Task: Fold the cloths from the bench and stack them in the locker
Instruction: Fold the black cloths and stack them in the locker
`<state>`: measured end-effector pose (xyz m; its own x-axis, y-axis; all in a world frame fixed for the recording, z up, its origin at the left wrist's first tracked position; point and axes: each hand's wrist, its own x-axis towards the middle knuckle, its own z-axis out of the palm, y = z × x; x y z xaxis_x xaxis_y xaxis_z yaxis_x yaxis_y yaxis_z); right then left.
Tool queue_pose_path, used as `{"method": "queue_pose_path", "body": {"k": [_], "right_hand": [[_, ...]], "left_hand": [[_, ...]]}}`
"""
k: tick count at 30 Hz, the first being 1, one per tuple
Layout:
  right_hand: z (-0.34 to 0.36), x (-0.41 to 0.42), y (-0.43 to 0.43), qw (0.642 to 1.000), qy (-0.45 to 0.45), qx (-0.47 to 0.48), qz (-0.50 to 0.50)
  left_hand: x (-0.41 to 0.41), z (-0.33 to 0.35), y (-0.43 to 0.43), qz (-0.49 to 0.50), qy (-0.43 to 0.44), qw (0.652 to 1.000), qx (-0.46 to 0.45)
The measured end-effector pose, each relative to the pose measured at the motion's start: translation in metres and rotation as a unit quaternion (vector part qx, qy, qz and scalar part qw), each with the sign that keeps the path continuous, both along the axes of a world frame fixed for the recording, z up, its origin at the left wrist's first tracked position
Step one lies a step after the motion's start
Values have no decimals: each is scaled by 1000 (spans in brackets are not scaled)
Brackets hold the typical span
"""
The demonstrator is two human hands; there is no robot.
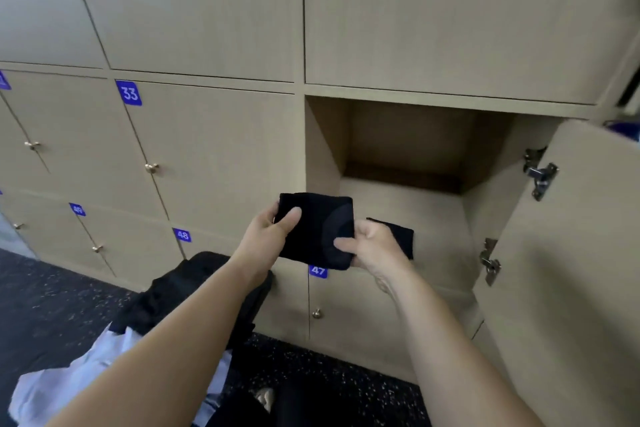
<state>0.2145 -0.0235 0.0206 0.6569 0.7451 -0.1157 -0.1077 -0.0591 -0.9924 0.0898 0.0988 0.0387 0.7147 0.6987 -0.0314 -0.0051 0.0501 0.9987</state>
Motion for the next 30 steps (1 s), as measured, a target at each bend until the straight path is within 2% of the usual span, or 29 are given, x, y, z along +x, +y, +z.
{"method": "queue_pose_path", "body": {"k": [2, 6, 10, 15, 19, 30], "right_hand": [[-13, 22, -10, 999, -8, -2, -33], [-38, 62, -25, 996, -13, -20, -87], [-60, 97, -30, 988, -13, -35, -153], [-87, 149, -23, 968, -48, -74, -234], [-106, 187, -11, 955, -107, -108, -257], [-165, 230, 9, 947, -94, -128, -279]], "left_hand": [[25, -12, -5, -29, 31, 998, -48], [71, -45, -5, -33, 91, 994, -60], [117, -71, -5, 9, 111, 993, -40], [178, -81, 4, 0, 113, 993, -22], [216, -88, 15, -54, 120, 991, -21], [252, -142, 35, -82, 152, 985, 12]]}}
